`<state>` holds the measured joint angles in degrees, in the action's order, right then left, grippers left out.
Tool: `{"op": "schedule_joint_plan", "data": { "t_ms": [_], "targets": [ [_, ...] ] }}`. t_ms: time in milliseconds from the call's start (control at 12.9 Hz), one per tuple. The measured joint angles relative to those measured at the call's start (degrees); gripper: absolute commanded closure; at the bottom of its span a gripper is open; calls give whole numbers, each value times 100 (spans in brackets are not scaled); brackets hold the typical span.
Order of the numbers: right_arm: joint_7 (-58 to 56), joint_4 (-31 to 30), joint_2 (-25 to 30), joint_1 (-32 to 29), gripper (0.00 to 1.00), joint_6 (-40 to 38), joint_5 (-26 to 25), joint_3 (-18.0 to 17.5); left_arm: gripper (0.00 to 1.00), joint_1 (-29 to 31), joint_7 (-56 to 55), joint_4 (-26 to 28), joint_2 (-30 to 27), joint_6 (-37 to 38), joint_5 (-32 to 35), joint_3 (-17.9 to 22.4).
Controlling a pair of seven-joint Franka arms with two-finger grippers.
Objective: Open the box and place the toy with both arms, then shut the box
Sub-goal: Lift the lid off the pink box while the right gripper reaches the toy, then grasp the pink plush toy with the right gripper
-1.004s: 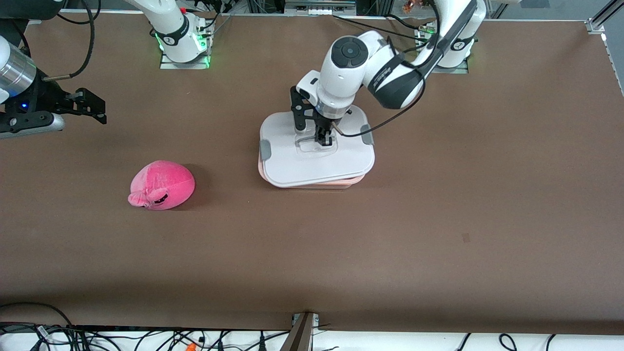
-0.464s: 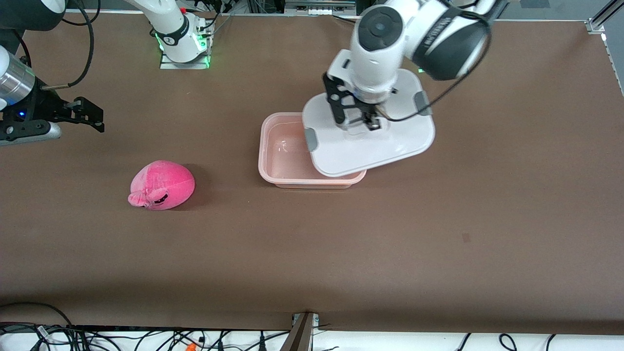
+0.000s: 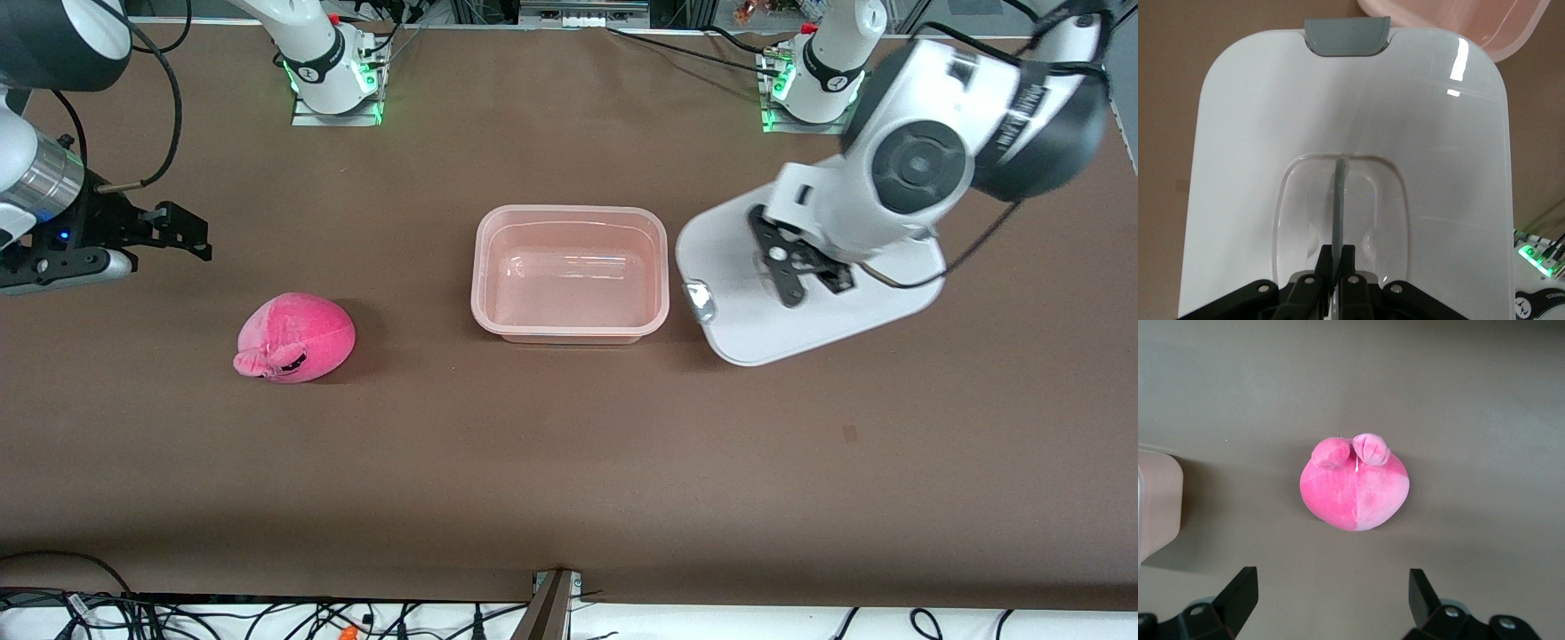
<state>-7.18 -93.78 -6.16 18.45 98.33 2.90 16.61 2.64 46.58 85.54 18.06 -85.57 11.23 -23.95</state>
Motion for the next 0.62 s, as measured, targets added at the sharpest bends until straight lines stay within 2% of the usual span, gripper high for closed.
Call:
{"op": "schedule_joint_plan", "data": {
  "t_ms": [155,386,618],
  "targets": [
    [-4,-12,-400,-8,0,55,9,-9,100,560,356,9,157,-32,60,3],
    [-12,-36,-914,-4,0,403,48,-33,100,1335,1257,29,541,-468,76,8],
    [-12,-600,-1060,5,0,1352,64,-61,100,1918,2040,133,806,-938,146,9]
  ]
}}
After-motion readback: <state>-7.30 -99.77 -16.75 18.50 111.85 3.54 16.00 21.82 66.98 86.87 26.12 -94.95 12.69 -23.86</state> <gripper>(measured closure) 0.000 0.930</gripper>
